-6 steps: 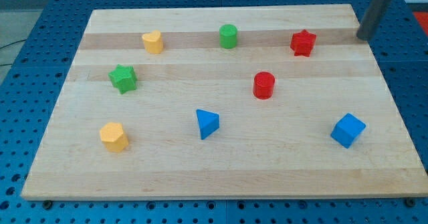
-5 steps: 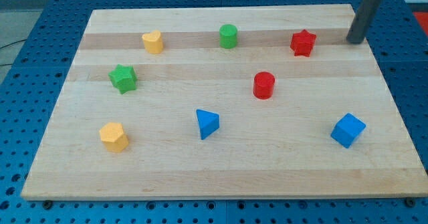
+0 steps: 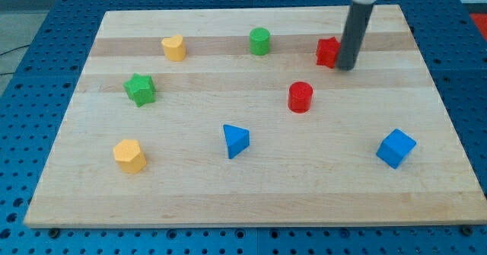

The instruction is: Move the red star towards left

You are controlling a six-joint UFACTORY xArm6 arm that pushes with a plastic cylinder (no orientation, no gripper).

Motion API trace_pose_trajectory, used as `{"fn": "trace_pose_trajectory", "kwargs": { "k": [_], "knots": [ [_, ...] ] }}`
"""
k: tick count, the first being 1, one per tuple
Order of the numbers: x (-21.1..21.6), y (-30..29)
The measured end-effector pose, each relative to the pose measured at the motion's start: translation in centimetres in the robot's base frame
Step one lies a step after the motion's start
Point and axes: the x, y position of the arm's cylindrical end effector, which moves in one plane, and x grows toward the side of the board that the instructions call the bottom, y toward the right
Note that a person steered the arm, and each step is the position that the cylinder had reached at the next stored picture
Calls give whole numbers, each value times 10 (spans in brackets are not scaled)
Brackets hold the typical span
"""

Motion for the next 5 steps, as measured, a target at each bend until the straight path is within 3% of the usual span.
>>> {"fn": "trace_pose_trajectory", "kwargs": {
  "k": [1,2,3,4,5],
  "knots": [
    [3,-32],
    [-11,38],
    [-39,47],
    [11,-44],
    [16,-53]
  ]
}}
